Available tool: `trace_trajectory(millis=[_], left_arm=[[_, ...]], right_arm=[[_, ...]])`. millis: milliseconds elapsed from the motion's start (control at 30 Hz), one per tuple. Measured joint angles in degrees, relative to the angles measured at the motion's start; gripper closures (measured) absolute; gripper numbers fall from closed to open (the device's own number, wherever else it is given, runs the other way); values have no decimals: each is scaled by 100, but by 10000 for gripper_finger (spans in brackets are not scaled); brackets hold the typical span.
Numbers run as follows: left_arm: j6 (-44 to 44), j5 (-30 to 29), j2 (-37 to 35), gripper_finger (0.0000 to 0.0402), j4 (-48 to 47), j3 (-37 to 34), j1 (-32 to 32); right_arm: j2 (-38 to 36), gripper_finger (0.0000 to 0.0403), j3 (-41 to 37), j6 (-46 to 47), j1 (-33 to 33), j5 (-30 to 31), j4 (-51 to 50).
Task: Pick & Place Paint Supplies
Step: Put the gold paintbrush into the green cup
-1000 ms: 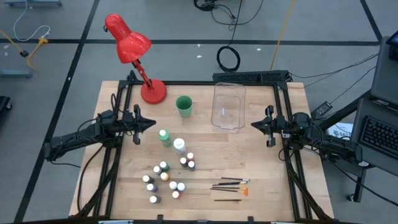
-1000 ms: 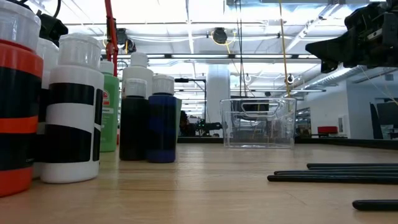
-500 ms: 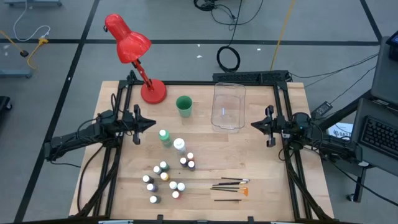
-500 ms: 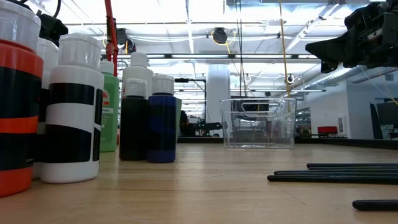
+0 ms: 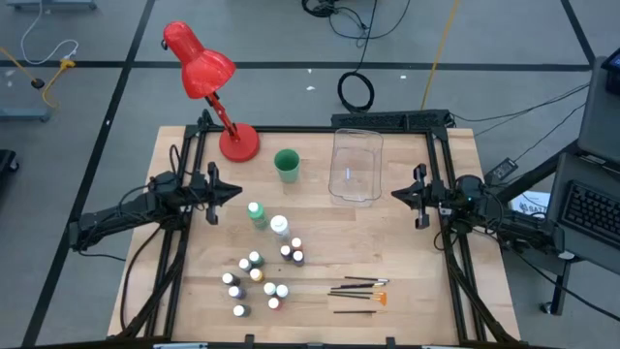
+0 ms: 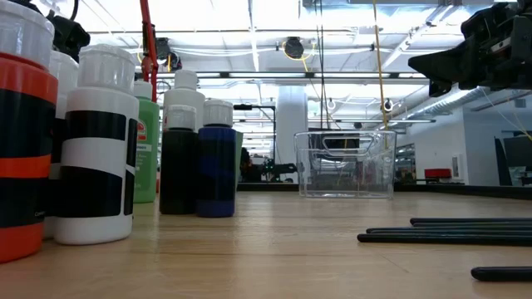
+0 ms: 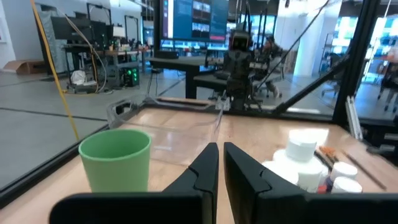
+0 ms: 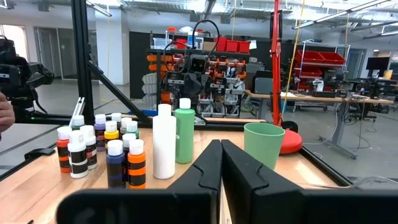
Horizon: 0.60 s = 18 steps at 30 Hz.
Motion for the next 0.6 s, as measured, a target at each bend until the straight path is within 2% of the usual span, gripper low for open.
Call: trace_trajectory(millis=[333,467,600], left_arm=[[73,-2,2,376,160,-1,-2],[546,-5,2,376,-95,-2,0],[474,-230,2,376,-247,-2,0]], right_arm=[[0,399,0,59,2,-2,0],[0,399,0,244,1,-6,-2],[0,399,0,305,2,-4,0]])
